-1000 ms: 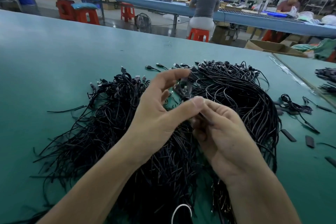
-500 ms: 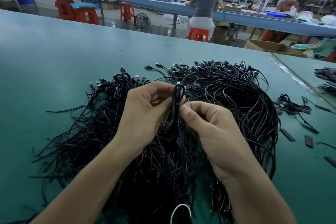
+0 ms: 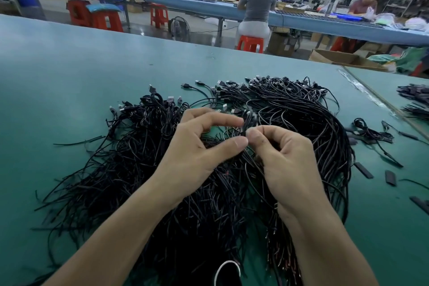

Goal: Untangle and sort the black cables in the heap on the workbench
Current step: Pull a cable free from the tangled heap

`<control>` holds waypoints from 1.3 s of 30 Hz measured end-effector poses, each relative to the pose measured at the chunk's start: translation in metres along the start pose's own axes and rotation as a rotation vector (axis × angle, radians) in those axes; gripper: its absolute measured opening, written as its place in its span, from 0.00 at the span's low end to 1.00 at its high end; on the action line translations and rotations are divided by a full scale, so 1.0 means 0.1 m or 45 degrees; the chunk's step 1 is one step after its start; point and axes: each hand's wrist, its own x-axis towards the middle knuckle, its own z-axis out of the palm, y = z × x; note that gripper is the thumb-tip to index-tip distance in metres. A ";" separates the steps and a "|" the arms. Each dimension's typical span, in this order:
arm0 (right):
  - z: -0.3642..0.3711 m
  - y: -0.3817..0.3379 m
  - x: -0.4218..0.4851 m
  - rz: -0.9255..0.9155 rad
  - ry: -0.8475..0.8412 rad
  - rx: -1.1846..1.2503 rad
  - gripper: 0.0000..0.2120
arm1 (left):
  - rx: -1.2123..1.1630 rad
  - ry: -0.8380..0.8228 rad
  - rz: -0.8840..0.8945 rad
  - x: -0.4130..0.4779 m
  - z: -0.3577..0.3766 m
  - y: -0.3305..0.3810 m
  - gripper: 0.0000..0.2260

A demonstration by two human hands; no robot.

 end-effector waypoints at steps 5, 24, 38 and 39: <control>0.04 -0.03 -0.03 -0.080 -0.040 0.027 0.09 | 0.078 0.118 -0.013 0.00 0.02 -0.08 0.13; 0.10 0.02 -0.07 -0.033 -0.236 -0.173 0.07 | -0.769 -0.072 -0.408 0.03 -0.04 0.11 0.15; 0.00 0.12 0.02 0.071 -0.002 -0.157 0.09 | 0.056 -0.138 -0.217 0.03 -0.05 -0.11 0.19; 0.00 0.13 0.02 0.085 -0.011 -0.136 0.09 | 0.066 -0.217 -0.286 0.03 -0.04 -0.11 0.21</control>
